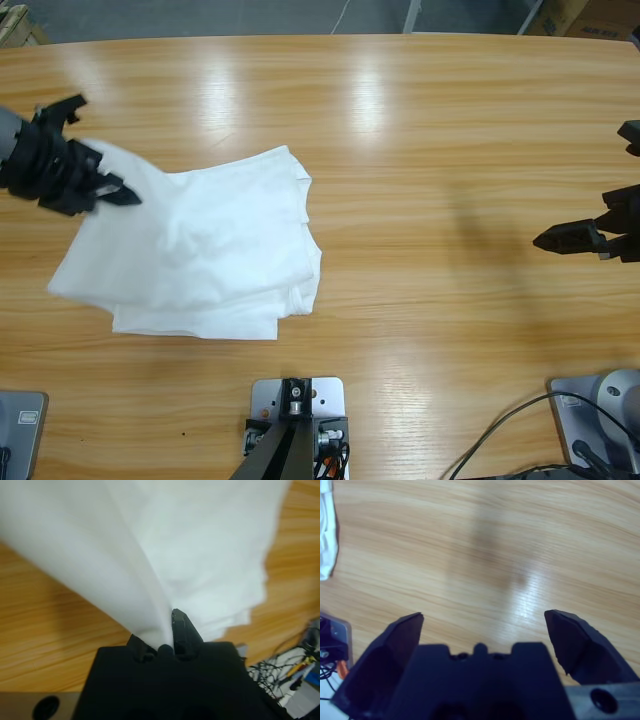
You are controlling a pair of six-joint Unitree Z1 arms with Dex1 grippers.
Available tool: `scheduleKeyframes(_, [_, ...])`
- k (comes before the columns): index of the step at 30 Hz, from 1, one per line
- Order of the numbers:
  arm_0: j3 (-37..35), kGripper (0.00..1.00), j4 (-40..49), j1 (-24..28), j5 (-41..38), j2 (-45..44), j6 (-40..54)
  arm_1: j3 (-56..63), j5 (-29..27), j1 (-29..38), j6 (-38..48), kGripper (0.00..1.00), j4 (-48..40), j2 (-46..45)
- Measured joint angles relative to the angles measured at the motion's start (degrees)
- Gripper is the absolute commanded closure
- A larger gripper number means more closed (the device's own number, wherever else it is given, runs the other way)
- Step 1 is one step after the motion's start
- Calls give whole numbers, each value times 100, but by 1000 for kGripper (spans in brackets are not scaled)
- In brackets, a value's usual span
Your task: Fold clothes
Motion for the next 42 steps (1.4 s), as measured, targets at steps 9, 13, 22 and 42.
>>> scheduleKeyframes(9, [-1613, 1000, 373, -956, -269, 968, -259, 35, 30, -1, 0, 13, -184, 220])
scheduleKeyframes(13, [-1960, 1000, 435, -1331, -373, 1452, -317, 56, 34, -1, 1, 13, -260, 356])
scheduleKeyframes(22, [-3132, 1000, 649, -1557, -625, 2159, -417, 115, 45, -1, 1, 13, -374, 494])
scheduleKeyframes(42, [-5301, 32, 697, -2394, -2920, 3601, -430, 155, 80, -4, 1, 18, -427, 537])
